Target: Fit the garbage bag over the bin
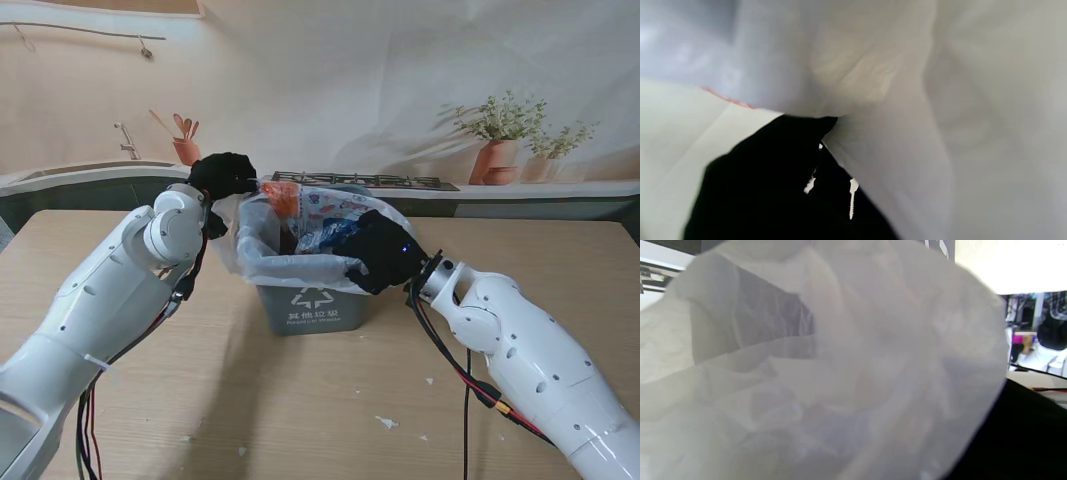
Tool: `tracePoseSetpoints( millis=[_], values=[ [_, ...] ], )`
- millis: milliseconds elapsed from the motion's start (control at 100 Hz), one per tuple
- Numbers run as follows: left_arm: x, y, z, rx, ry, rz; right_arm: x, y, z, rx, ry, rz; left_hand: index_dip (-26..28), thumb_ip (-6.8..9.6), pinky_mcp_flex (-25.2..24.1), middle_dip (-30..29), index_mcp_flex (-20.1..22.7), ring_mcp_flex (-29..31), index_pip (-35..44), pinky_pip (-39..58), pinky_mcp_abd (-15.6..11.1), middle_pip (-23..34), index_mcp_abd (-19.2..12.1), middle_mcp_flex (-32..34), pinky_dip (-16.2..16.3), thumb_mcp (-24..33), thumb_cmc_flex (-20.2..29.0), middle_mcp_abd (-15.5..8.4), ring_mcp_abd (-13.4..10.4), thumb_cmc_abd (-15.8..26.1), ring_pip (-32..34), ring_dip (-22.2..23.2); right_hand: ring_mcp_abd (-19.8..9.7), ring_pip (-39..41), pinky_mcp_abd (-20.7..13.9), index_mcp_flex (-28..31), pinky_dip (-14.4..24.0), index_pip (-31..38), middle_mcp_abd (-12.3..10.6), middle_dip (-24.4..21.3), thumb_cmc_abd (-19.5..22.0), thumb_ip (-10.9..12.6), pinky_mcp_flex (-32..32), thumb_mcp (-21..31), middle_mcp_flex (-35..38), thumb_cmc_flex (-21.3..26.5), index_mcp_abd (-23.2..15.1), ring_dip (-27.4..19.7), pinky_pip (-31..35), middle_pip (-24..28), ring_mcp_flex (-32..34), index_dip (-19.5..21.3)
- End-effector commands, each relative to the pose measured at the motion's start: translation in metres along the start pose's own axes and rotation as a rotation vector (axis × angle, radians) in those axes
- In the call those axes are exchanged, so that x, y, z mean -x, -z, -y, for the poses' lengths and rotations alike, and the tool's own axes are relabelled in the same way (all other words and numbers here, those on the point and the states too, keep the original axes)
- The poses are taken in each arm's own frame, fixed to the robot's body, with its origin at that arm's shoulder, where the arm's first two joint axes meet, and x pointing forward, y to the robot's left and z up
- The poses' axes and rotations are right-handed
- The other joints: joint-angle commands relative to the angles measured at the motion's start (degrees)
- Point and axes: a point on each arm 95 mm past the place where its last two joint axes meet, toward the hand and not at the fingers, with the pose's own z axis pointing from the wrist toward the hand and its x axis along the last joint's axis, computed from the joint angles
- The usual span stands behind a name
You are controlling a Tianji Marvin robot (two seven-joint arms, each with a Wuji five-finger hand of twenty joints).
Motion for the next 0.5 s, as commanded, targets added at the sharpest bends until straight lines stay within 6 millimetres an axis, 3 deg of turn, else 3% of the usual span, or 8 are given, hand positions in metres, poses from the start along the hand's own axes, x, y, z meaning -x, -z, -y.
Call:
tracePoseSetpoints(
  millis=[0, 160, 490],
  values=[
    [-0.004, -0.004, -0.007, 0.033, 0.022, 0.014, -0.005, 0.002, 0.014, -0.047, -0.017, -0.007, 1.1, -1.36, -0.6, 1.1, 0.1, 0.4, 1.4, 2.2, 1.2, -0.3, 0.1, -0.4, -0.3, 0.0, 3.3, 0.1, 0.2, 1.0, 1.1, 1.1, 0.3, 1.1, 0.4, 0.9, -0.8, 1.3, 0.2, 0.1, 0.7, 0.5, -1.1, 4.7, -0.2, 3.6, -5.3, 0.7, 1.5, 1.9, -0.2, 0.1],
    [-0.002, -0.011, -0.024, 0.07, 0.045, 0.088, -0.004, 0.001, 0.015, -0.049, -0.022, -0.01, 1.0, -1.31, -0.2, 1.0, 0.1, 0.1, 1.1, 3.1, 1.2, 0.0, 1.2, -0.9, -0.2, -0.9, 3.9, 1.3, 1.1, 1.3, 1.3, 1.2, 0.3, 1.1, 0.4, 1.1, -0.8, 1.4, 0.1, 0.1, 0.7, 0.5, -1.1, 4.8, -0.2, 3.6, -5.3, 0.7, 1.5, 1.8, -0.1, 0.1],
    [0.007, -0.013, -0.043, 0.172, -0.001, 0.136, -0.004, 0.0, 0.017, -0.053, -0.028, -0.008, 0.7, -1.21, 0.1, 0.6, 0.4, 0.1, 0.9, 4.1, 1.1, 0.2, 1.1, -1.0, 0.0, -1.7, 4.6, 1.2, 1.1, 1.1, 1.4, 1.1, 0.3, 1.1, 0.5, 1.1, -0.8, 1.3, 0.3, 0.2, 0.5, 0.4, -1.0, 5.0, 0.0, 3.5, -5.1, 0.6, 1.4, 1.8, 0.1, 0.1]
  ],
)
